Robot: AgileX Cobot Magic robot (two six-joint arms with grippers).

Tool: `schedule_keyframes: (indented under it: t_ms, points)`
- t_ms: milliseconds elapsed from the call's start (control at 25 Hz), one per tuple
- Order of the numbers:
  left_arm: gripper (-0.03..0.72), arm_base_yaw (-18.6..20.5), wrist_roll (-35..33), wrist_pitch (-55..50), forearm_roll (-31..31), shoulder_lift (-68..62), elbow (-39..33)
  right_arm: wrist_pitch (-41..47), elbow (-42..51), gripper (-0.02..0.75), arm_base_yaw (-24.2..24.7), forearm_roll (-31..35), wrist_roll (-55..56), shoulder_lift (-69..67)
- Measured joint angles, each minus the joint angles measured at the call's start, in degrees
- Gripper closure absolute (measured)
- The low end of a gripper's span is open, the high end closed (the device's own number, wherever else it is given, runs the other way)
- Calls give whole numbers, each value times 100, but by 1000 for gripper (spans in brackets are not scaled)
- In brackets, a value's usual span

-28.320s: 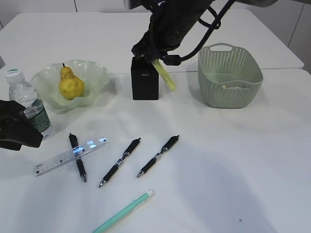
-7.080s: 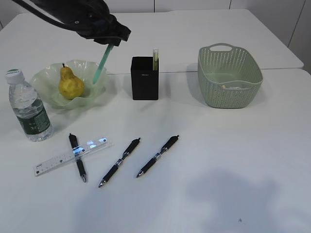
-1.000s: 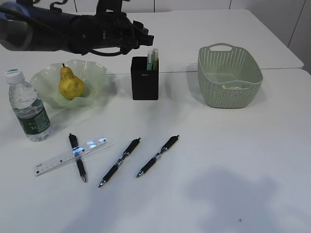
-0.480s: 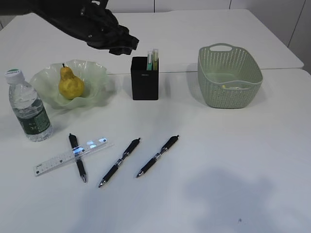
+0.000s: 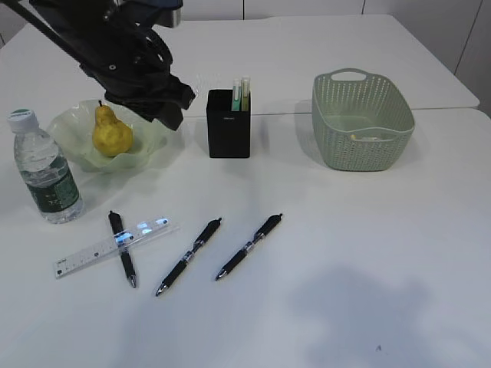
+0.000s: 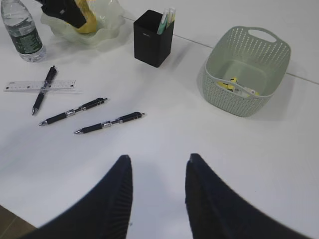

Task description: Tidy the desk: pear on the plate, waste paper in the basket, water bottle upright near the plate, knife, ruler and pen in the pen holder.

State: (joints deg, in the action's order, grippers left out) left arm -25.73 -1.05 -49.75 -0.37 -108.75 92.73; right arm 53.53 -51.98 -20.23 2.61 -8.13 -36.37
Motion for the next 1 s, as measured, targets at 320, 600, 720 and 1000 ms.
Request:
schedule_keyframes:
  t_ms: [320, 600, 720, 1000]
  points:
    - [388, 0, -836, -1338, 0, 37, 0, 0, 0, 438, 0, 9, 0, 0]
    - [388, 0, -1758, -1762, -201, 37, 0, 0, 0, 438, 0, 9, 0, 0]
    - [388, 0, -2260, -1877, -237, 37, 0, 0, 0, 438, 0, 9, 0, 0]
    - [388, 0, -3406, -1972, -250, 37, 0, 0, 0, 438, 0, 9, 0, 0]
